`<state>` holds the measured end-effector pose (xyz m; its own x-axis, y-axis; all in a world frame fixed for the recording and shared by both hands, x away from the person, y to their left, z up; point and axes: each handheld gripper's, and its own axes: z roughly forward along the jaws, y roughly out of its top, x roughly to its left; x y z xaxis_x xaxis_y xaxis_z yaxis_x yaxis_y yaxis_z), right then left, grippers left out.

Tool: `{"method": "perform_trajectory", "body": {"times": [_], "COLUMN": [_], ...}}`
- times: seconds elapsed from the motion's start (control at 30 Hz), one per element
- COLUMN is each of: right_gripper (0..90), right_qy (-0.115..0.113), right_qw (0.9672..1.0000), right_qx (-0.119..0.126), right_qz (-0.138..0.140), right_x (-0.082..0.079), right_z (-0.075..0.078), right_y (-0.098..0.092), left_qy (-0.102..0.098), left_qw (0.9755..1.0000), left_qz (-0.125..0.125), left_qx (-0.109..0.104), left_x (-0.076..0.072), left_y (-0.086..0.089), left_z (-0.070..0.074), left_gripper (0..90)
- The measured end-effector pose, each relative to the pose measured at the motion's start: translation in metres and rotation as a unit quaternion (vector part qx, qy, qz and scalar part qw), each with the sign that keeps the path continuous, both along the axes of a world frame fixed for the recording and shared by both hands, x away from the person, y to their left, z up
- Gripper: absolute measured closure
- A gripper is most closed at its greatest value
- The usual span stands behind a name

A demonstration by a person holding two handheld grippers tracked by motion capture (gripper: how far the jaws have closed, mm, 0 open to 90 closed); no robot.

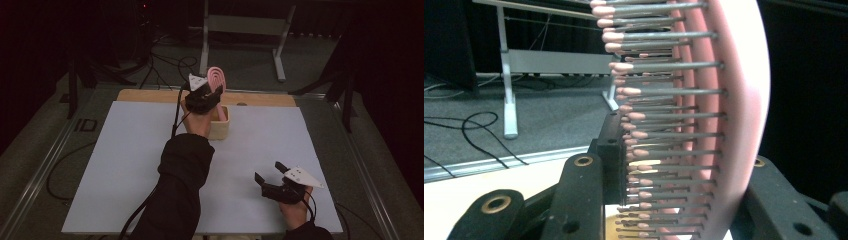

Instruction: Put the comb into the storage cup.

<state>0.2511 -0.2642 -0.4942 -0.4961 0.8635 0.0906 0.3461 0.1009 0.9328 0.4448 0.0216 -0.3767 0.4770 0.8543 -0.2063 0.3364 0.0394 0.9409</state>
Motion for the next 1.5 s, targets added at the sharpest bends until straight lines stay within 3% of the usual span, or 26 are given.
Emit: {"method": "perform_trajectory", "body": {"times": [0.23,0.63,1.5], "right_gripper": [10.6,10.7,10.7], "right_qy": [-0.001,0.002,0.004], "right_qw": [1.0000,1.0000,1.0000], "right_qx": [-0.001,-0.004,-0.005], "right_qz": [0.000,0.000,0.003], "right_x": [0.000,0.000,0.000], "right_z": [0.000,-0.001,-0.001], "right_y": [0.000,0.001,0.003], "left_qy": [0.011,0.028,0.046], "left_qw": [0.9999,0.9995,0.9989], "left_qz": [-0.003,0.000,-0.004], "left_qx": [0.002,-0.016,-0.003], "left_x": [0.002,0.002,0.003], "left_y": [-0.001,0.005,0.004], "left_z": [-0.008,-0.023,-0.037], "left_gripper": [64.4,64.3,64.2]}}
